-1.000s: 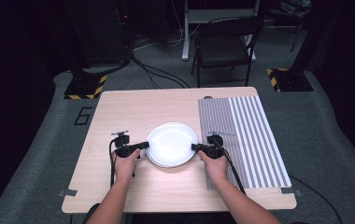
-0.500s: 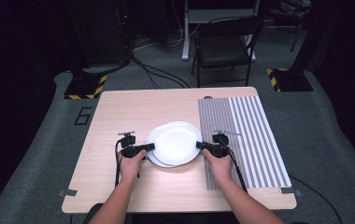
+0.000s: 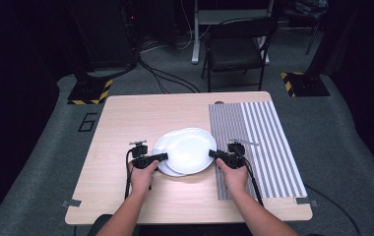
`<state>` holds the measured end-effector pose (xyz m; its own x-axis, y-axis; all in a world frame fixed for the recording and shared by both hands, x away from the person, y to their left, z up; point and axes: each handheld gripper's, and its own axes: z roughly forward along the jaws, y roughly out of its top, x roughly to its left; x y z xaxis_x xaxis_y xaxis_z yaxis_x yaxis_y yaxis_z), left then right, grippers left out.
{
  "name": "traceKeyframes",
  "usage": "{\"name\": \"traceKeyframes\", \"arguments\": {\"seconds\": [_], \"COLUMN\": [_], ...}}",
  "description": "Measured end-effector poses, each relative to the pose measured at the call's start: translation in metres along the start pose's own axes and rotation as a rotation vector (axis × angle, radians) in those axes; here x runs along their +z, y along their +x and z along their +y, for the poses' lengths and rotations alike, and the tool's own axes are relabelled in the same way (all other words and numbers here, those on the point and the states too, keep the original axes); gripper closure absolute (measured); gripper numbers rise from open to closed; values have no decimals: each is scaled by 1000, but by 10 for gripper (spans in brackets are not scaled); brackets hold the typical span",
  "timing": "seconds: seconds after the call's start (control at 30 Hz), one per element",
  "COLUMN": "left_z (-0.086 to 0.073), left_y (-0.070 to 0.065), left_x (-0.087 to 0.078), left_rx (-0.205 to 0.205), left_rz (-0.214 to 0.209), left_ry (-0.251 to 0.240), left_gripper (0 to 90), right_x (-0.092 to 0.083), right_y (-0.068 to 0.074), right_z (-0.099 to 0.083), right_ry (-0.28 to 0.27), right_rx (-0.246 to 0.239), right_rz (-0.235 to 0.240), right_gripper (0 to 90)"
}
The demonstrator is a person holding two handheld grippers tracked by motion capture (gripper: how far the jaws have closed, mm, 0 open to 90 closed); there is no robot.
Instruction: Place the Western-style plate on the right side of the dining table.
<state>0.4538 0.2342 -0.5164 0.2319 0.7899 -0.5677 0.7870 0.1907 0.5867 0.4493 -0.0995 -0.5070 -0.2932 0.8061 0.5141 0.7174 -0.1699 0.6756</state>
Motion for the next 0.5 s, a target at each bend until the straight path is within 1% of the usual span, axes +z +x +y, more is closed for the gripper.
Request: {"name": "traceKeyframes", "arguments": {"seconds": [0.03,0.07,0.1,0.13,0.2,0.23,0.33,0.43,0.5], "left_z": [-1,-1,-2,-2,-1,-1,-1,-3,-4], "left_y": [0,-2,-3,-4,-7,-7,-8,-7,-7], "left_x": [0,1,1,1,1,2,2,1,1], "left_rx": [0,-21,-23,-18,-4,-5,-9,-34,-36], "left_rz": [1,-4,-2,7,23,26,30,22,20], "left_ry": [-1,-7,-5,-4,3,6,10,0,-4], "left_gripper": [698,695,681,678,678,677,681,686,689], "right_x": [-2,-2,-3,-3,-4,-4,-4,-4,-5], "right_y": [0,0,1,1,3,5,9,9,11], "right_z": [-2,-3,-6,-8,-13,-16,-20,-23,-24], "right_ry": [2,1,9,17,30,40,46,51,52], "right_rx": [7,12,17,12,19,18,12,21,25], "right_rz": [7,11,18,23,36,47,47,55,53], "right_gripper": [613,613,618,624,630,634,646,654,651]}}
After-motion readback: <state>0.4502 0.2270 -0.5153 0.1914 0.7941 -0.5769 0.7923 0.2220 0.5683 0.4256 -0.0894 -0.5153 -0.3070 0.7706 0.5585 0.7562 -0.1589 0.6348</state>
